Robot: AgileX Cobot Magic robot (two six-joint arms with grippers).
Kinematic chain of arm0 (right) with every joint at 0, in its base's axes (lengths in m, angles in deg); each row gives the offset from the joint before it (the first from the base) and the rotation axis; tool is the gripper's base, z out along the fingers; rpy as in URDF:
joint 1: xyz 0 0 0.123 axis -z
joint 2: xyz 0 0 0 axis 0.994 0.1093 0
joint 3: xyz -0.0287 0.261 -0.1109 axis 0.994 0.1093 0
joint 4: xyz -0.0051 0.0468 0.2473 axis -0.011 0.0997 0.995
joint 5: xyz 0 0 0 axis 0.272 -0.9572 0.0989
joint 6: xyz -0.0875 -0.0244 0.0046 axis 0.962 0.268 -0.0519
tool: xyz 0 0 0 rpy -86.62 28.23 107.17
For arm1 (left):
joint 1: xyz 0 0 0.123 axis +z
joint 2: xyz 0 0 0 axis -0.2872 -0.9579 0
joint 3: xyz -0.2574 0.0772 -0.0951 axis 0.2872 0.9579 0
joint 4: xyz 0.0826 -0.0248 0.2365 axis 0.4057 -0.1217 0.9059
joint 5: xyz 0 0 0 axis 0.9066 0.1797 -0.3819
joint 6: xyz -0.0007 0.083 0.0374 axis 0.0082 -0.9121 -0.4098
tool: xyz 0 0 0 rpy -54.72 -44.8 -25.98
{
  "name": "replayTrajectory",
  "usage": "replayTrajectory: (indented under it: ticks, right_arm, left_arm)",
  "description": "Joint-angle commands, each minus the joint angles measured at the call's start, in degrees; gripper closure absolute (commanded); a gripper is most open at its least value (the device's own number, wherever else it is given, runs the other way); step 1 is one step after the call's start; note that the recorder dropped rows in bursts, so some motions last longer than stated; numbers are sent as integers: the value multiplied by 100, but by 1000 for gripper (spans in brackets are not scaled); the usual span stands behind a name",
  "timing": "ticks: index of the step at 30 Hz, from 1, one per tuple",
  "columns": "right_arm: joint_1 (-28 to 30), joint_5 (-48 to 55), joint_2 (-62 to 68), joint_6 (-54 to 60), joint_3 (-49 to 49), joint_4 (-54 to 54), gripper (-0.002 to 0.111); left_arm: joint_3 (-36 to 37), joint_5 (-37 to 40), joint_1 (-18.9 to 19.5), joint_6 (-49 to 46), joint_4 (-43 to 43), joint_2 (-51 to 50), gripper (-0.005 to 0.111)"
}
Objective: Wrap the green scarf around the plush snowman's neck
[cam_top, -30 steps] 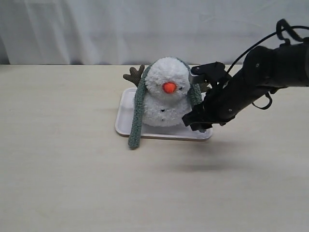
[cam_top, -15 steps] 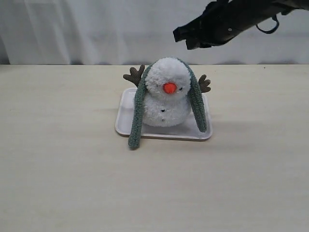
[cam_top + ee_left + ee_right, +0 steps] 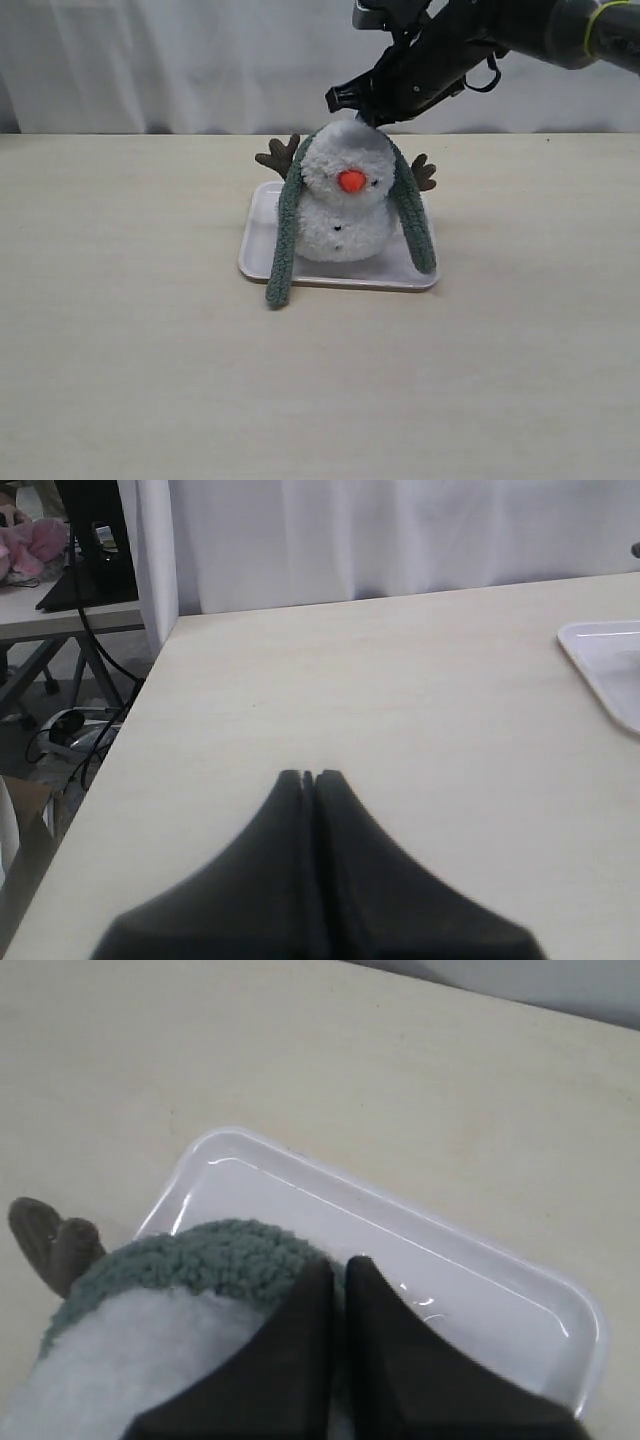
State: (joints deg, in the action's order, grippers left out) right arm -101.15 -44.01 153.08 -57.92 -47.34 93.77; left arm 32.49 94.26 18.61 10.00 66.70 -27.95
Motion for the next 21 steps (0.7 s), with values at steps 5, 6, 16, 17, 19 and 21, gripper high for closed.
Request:
replayTrajectory:
  ticks: [5,6,16,17,19,21]
  right_arm:
    - [8,130,345,-8,-54,-221,104]
    - [8,153,357,-8,-54,-221,104]
    - [8,117,125,-8,-54,-295,104]
    - [8,106,59,-8,-54,-329,104]
    - [8,106,-90,-8,-54,-329,104]
    - [8,133,-233,-8,-54,-329,102]
  left_arm:
    - [19,-71,2,1,-4,14,107]
    - [19,-71,2,1,-4,14,107]
    - [19,-71,2,1,-4,14,107]
    - [19,-71,2,1,-4,14,107]
    - [19,-71,2,1,-4,14,107]
    - [19,-71,2,1,-4,14,107]
